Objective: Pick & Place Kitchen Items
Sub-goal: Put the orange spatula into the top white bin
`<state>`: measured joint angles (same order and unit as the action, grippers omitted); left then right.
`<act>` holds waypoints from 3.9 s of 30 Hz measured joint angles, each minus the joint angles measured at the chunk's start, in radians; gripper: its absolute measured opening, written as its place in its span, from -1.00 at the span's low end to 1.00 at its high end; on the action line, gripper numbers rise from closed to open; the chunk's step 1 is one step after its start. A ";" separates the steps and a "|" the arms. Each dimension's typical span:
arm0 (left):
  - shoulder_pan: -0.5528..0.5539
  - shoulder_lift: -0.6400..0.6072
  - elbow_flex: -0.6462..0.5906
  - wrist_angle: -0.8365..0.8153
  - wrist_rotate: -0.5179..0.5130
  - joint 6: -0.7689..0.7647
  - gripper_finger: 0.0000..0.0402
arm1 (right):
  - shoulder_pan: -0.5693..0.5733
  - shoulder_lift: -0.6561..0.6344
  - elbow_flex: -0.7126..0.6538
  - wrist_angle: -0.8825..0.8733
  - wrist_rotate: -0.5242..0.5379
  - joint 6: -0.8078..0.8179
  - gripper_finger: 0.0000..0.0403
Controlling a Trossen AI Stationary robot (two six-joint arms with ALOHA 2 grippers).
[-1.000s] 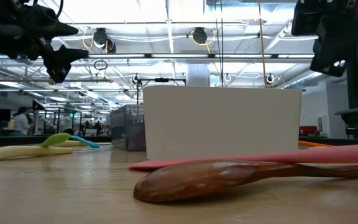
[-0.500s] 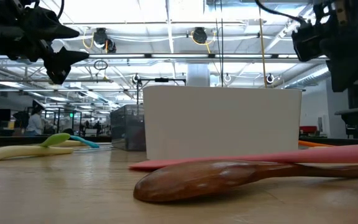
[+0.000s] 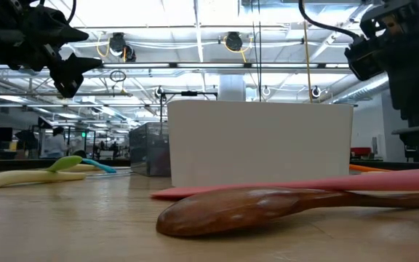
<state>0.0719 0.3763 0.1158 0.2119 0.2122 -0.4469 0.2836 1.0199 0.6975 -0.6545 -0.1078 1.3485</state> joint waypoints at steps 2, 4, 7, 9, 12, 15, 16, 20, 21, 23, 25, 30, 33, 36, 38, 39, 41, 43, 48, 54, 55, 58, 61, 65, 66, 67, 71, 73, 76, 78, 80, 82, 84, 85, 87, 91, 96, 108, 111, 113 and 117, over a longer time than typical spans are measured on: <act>0.000 0.000 0.000 0.000 0.000 0.000 0.13 | 0.000 0.000 0.000 -0.018 0.001 0.002 -0.33; 0.000 0.000 0.000 0.001 0.000 0.000 0.13 | 0.000 0.000 0.000 -0.030 0.002 0.002 -0.26; 0.000 0.000 0.000 0.003 0.000 -0.002 0.13 | 0.000 0.000 0.000 -0.033 -0.002 0.030 -0.20; 0.000 0.000 0.000 0.003 0.000 -0.003 0.13 | 0.000 0.000 0.000 -0.030 -0.002 0.043 -0.19; 0.000 0.000 0.000 0.003 0.000 -0.003 0.13 | 0.000 0.000 0.000 -0.023 -0.004 0.042 -0.19; 0.000 0.000 0.000 0.003 0.000 -0.006 0.13 | -0.001 0.000 0.000 -0.003 -0.031 0.002 -0.20; 0.000 0.000 0.000 0.003 0.000 -0.007 0.13 | 0.000 0.000 0.000 0.009 -0.032 -0.004 -0.20; 0.000 0.000 0.000 0.003 0.000 -0.007 0.13 | -0.001 -0.001 0.000 0.057 -0.024 0.001 -0.20; 0.000 0.000 0.000 0.003 0.000 -0.006 0.13 | -0.001 -0.001 0.000 0.075 -0.024 -0.001 -0.19; 0.000 0.000 0.000 0.003 0.000 -0.005 0.13 | -0.001 -0.001 0.000 0.101 -0.025 -0.008 -0.19; 0.000 0.000 0.000 0.003 0.000 -0.003 0.13 | -0.001 -0.001 0.000 0.125 -0.025 -0.007 -0.20; 0.000 0.000 0.000 0.003 -0.001 -0.003 0.13 | -0.001 -0.001 0.000 0.151 -0.024 -0.009 -0.20; 0.000 0.000 0.000 0.003 -0.001 -0.004 0.13 | -0.001 -0.001 0.000 0.166 -0.024 -0.052 -0.20; 0.000 0.000 0.000 0.003 -0.001 -0.005 0.13 | -0.001 -0.001 0.000 0.169 -0.024 -0.057 -0.20; 0.000 0.000 0.000 0.003 -0.001 -0.004 0.13 | -0.001 -0.001 0.000 0.167 -0.026 -0.059 -0.21; 0.000 0.000 0.000 0.003 -0.001 -0.003 0.13 | -0.001 -0.001 0.000 0.161 -0.026 -0.059 -0.20; 0.000 0.000 0.000 0.003 -0.003 -0.003 0.13 | -0.001 -0.001 0.000 0.142 -0.025 -0.046 -0.20; 0.000 0.000 0.000 0.003 -0.003 -0.003 0.13 | -0.001 0.000 0.000 0.119 -0.023 -0.019 -0.20; 0.000 0.000 0.000 0.002 -0.003 -0.001 0.13 | 0.000 0.007 0.000 0.072 -0.009 0.001 -0.20; 0.000 0.000 0.000 0.002 -0.003 -0.001 0.13 | 0.006 0.062 0.000 0.080 0.002 0.024 -0.20; 0.000 0.000 0.000 0.002 -0.003 -0.002 0.13 | 0.013 0.075 0.000 0.082 0.002 0.026 -0.20; 0.000 0.000 0.000 0.002 -0.003 -0.002 0.13 | 0.038 0.124 0.000 0.081 0.000 0.053 -0.21; 0.000 0.000 0.000 0.002 -0.003 -0.002 0.13 | 0.059 0.166 0.000 0.074 0.007 0.082 -0.20; 0.000 0.000 0.000 0.002 -0.003 -0.003 0.13 | 0.062 0.208 0.001 0.074 0.029 0.108 -0.20; 0.000 0.000 0.000 0.002 -0.003 -0.003 0.13 | 0.062 0.216 0.005 0.070 0.037 0.109 -0.20; 0.000 0.000 0.000 0.002 -0.003 -0.003 0.13 | 0.062 0.222 0.009 0.072 0.052 0.109 -0.20; 0.000 0.000 0.000 0.002 -0.002 -0.003 0.13 | 0.057 0.244 0.016 0.067 0.061 0.114 -0.21; 0.000 0.000 0.000 0.002 -0.002 -0.003 0.13 | 0.057 0.262 0.016 0.040 0.062 0.114 -0.20; 0.000 0.000 0.000 0.001 -0.002 -0.004 0.13 | 0.057 0.296 0.016 0.020 0.082 0.114 -0.20; 0.000 0.000 0.000 0.002 -0.002 -0.006 0.13 | 0.055 0.315 0.016 0.029 0.085 0.114 -0.20; 0.000 0.000 0.000 0.002 -0.002 -0.006 0.13 | 0.051 0.335 0.016 0.046 0.085 0.113 -0.20; 0.000 0.000 0.000 0.002 -0.001 -0.006 0.13 | 0.051 0.350 0.016 0.056 0.084 0.109 -0.20; 0.000 0.000 0.000 0.002 -0.002 -0.006 0.13 | 0.051 0.361 0.016 0.060 0.084 0.111 -0.20; 0.000 0.000 0.000 0.002 -0.001 -0.007 0.13 | 0.051 0.366 0.016 0.060 0.083 0.114 -0.20; 0.000 0.000 0.000 0.002 -0.001 -0.010 0.13 | 0.051 0.372 0.016 0.054 0.084 0.123 -0.20; 0.000 0.000 0.000 0.002 -0.001 -0.010 0.13 | 0.050 0.390 0.015 0.036 0.100 0.135 -0.20; 0.000 0.000 0.000 0.002 -0.001 -0.010 0.13 | 0.050 0.404 0.016 0.043 0.107 0.133 -0.20; 0.000 0.000 0.000 0.002 -0.001 -0.010 0.13 | 0.050 0.407 0.016 0.044 0.108 0.151 -0.20; 0.000 0.000 0.000 0.002 -0.001 -0.008 0.13 | 0.050 0.407 0.016 0.045 0.110 0.150 -0.20; 0.000 0.000 0.000 0.002 -0.001 -0.007 0.13 | 0.050 0.407 0.016 0.044 0.111 0.149 -0.21; 0.000 0.000 0.000 0.002 -0.001 -0.007 0.13 | 0.050 0.407 0.016 0.042 0.134 0.157 -0.25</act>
<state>0.0715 0.3763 0.1158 0.2138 0.2115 -0.4541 0.3340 1.4273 0.7132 -0.6129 0.0267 1.5053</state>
